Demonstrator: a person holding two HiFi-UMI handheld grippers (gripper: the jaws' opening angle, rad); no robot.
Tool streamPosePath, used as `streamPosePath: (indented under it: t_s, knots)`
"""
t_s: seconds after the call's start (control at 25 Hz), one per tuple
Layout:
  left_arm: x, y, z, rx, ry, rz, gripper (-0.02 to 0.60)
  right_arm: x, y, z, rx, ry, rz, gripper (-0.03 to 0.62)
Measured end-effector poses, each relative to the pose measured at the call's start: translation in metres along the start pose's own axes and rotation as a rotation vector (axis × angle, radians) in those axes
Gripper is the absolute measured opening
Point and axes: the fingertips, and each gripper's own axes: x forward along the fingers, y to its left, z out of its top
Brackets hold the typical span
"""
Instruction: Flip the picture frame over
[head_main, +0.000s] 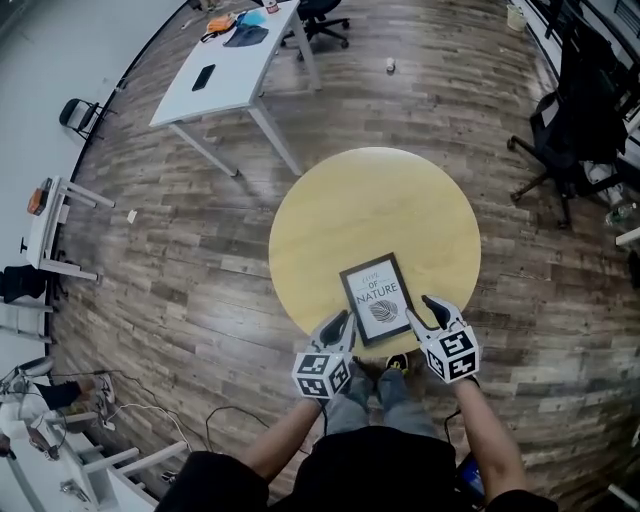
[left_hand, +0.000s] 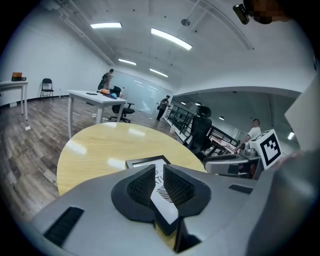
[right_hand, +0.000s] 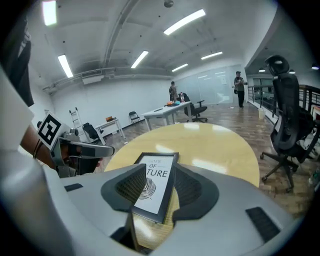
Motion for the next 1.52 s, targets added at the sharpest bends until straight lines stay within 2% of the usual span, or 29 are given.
streamPosePath:
  t_s: [0.28, 0.4, 0.48, 0.6, 0.64, 0.72, 0.8, 1.04, 1.12, 1.16, 1.24, 1.32, 1.4, 1.52]
  knots:
    - [0.033, 0.024, -0.044, -0.046, 0.157, 0.023, 0.041, 0.047, -0.023, -0.059, 0.122, 0.2, 0.037, 0.181]
    - [0.046, 0.034, -0.059, -0.036, 0.239, 0.082, 0.041, 0.058, -0.028, -0.076, 0.12, 0.283, 0.052, 0.181]
    - [0.051, 0.039, -0.067, -0.065, 0.288, 0.118, 0.041, 0.059, -0.029, -0.079, 0.113, 0.304, 0.048, 0.179]
    - [0.054, 0.041, -0.066, -0.103, 0.282, 0.117, 0.04, 0.061, -0.021, -0.079, 0.204, 0.329, 0.105, 0.174]
    - [0.054, 0.042, -0.064, -0.114, 0.27, 0.123, 0.041, 0.061, -0.017, -0.08, 0.236, 0.343, 0.132, 0.15]
    - [0.053, 0.048, -0.061, -0.129, 0.246, 0.146, 0.04, 0.058, -0.007, -0.081, 0.267, 0.361, 0.181, 0.146]
    - [0.051, 0.058, -0.057, -0.127, 0.227, 0.169, 0.04, 0.055, 0.005, -0.076, 0.292, 0.344, 0.237, 0.146]
    - [0.048, 0.08, -0.049, -0.151, 0.193, 0.178, 0.04, 0.046, 0.031, -0.038, 0.411, 0.175, 0.367, 0.146]
    - [0.047, 0.08, -0.05, -0.16, 0.191, 0.166, 0.038, 0.037, 0.042, -0.013, 0.495, 0.083, 0.459, 0.132]
    - [0.048, 0.079, -0.05, -0.16, 0.192, 0.152, 0.029, 0.034, 0.048, 0.002, 0.533, 0.031, 0.503, 0.123]
    - [0.049, 0.077, -0.05, -0.157, 0.194, 0.129, 0.023, 0.034, 0.057, 0.023, 0.531, -0.033, 0.529, 0.112]
    - [0.05, 0.073, -0.052, -0.176, 0.198, 0.098, 0.023, 0.034, 0.064, 0.036, 0.532, -0.065, 0.542, 0.107]
    - [0.053, 0.062, -0.055, -0.186, 0.212, 0.03, 0.023, 0.035, 0.073, 0.047, 0.556, -0.089, 0.569, 0.105]
    - [0.054, 0.046, -0.05, -0.214, 0.197, -0.083, 0.023, 0.042, 0.082, 0.048, 0.454, -0.065, 0.507, 0.1]
